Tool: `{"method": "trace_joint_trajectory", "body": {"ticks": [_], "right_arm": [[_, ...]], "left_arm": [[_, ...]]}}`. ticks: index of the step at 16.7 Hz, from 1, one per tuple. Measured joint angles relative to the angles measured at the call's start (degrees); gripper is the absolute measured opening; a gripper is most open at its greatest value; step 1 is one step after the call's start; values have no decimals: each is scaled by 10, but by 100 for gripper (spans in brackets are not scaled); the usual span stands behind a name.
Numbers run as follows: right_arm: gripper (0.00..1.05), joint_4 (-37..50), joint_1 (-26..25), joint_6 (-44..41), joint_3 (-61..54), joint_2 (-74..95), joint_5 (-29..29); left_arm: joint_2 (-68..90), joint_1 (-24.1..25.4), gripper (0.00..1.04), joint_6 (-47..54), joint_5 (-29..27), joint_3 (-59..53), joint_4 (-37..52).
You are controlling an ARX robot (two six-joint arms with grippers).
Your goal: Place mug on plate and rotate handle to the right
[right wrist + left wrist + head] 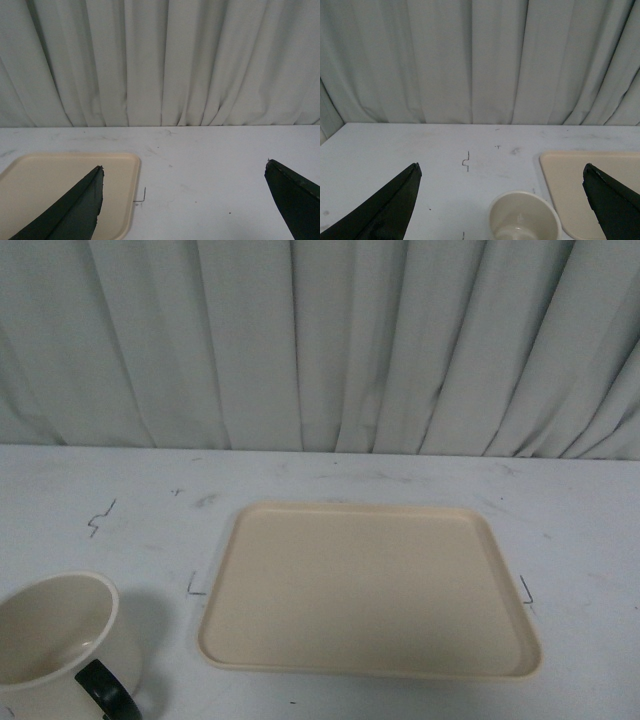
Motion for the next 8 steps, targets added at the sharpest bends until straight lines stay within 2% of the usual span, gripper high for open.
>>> {"method": "trace_joint_trajectory", "body": {"ticks": [8], "right_arm": [[98,0,0,0,0,0,0]], "left_arm": [[0,0,98,0,0,0,0]]}}
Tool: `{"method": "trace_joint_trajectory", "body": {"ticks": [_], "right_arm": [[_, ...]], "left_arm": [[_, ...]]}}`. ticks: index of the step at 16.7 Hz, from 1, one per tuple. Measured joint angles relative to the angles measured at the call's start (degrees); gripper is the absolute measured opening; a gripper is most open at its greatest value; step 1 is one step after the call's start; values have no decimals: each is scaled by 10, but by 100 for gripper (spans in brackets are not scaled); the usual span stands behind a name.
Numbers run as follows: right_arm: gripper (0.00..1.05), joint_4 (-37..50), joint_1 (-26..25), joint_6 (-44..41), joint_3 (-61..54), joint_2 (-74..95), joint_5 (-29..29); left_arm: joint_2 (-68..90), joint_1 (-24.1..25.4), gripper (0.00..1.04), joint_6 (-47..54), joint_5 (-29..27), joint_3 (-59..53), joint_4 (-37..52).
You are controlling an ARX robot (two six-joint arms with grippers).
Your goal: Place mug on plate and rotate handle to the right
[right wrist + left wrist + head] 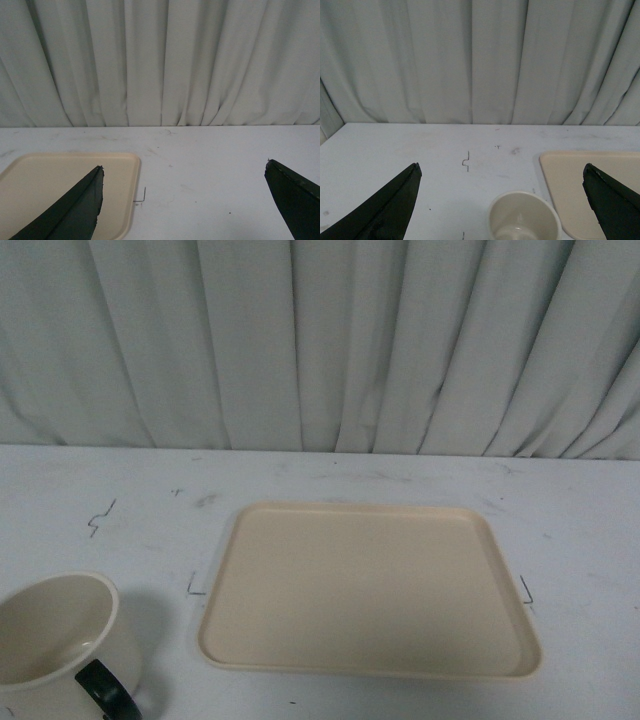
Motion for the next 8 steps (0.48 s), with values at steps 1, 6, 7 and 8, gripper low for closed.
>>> {"method": "trace_joint_trajectory", "body": {"ticks": [1,6,7,8], "right_arm": [[98,0,0,0,0,0,0],[98,1,0,1,0,0,0],[98,0,0,1,0,0,0],[98,-1,0,1,0,0,0]], "left_arm": [[0,0,98,0,0,0,0],[173,-2,98,-27,-141,101,-162],[246,51,98,-20,-132,135,-143],[305,92,98,-5,-96,167,-127]]}}
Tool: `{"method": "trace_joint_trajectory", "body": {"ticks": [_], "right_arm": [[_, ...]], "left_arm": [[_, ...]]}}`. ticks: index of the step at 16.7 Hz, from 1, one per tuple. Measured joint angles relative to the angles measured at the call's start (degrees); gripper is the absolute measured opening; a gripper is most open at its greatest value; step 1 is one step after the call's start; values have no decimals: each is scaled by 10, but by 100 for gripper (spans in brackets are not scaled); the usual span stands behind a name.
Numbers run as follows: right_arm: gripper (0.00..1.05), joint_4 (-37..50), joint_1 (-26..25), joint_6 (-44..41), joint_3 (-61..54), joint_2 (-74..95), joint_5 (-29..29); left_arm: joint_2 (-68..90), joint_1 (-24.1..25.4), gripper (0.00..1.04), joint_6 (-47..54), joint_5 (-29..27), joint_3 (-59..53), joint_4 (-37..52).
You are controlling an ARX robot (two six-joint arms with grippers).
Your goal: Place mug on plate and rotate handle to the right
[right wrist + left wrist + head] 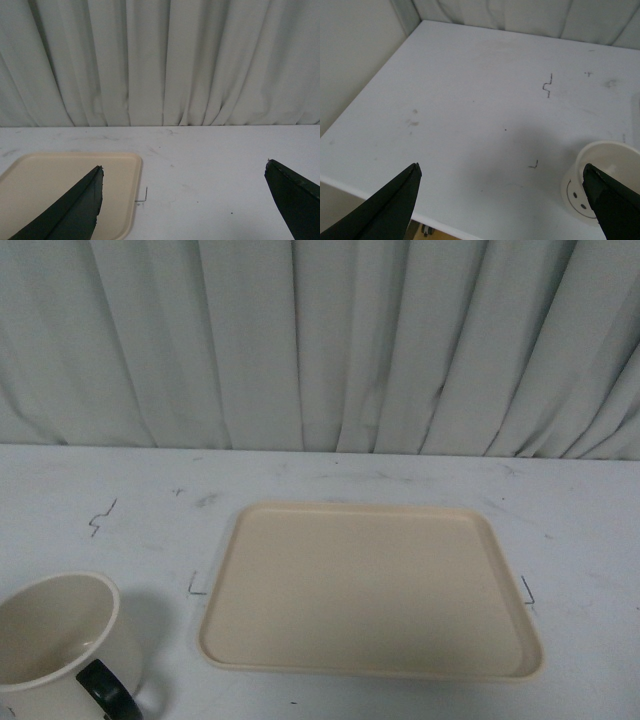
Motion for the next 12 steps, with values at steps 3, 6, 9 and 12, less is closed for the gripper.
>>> {"method": "trace_joint_trajectory", "body": {"ticks": [3,6,9,12], "right_arm": [[98,1,0,0,0,0,0],[98,1,0,0,0,0,0],[98,1,0,0,0,0,0],[98,1,0,0,0,0,0]], "left_arm": [[107,36,98,27,61,54,7],[175,44,98,40,80,81,-8],[250,45,98,48,96,111,-29],[318,31,98,50,113,142,-44]]}}
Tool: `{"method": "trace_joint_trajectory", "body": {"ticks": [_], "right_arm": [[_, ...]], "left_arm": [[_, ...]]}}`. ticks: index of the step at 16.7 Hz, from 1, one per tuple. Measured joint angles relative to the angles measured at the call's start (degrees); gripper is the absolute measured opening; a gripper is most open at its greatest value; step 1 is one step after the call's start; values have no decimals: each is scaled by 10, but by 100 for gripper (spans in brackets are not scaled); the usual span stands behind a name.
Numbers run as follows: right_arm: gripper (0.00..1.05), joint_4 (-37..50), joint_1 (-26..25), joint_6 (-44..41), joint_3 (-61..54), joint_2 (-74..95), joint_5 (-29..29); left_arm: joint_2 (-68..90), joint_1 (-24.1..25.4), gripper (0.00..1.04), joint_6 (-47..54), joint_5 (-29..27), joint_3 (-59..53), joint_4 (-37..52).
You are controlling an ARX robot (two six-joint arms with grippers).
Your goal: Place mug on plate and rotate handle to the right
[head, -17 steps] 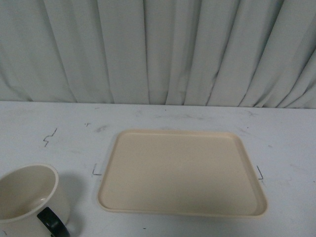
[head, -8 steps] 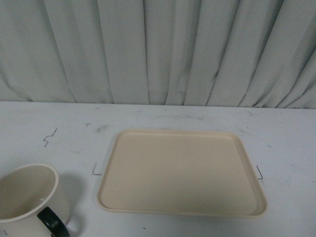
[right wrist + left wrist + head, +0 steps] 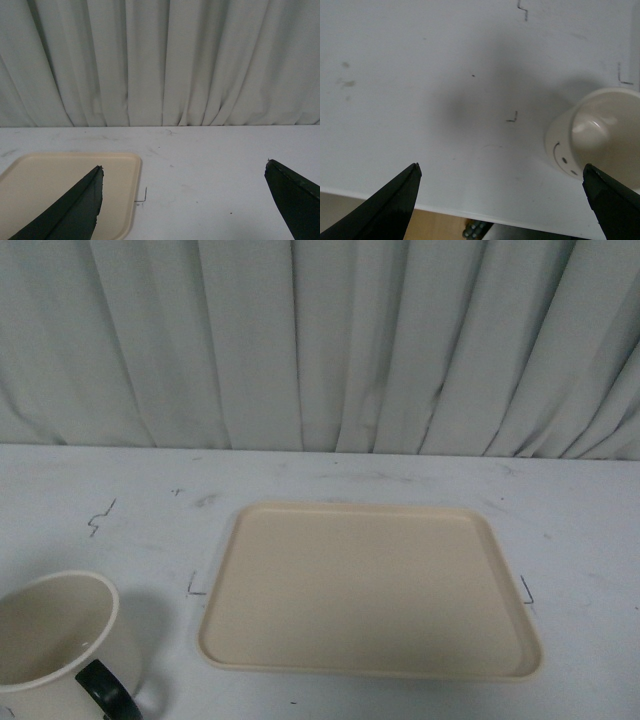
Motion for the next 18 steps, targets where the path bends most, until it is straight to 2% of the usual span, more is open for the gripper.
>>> {"method": "trace_joint_trajectory", "body": {"ticks": [4,6,15,16,18], "right_arm": [[98,0,0,0,0,0,0],[98,0,0,0,0,0,0],[98,0,0,0,0,0,0],[98,0,0,0,0,0,0],[98,0,0,0,0,0,0]], "left_arm": [[124,-51,98,0,27,47,3],[162,-65,98,2,15,51,26],[309,-71,98,-33,0,92,88],[319,-71,92,-34,2,92,89],[326,-71,70,-42,2,92,89]]}}
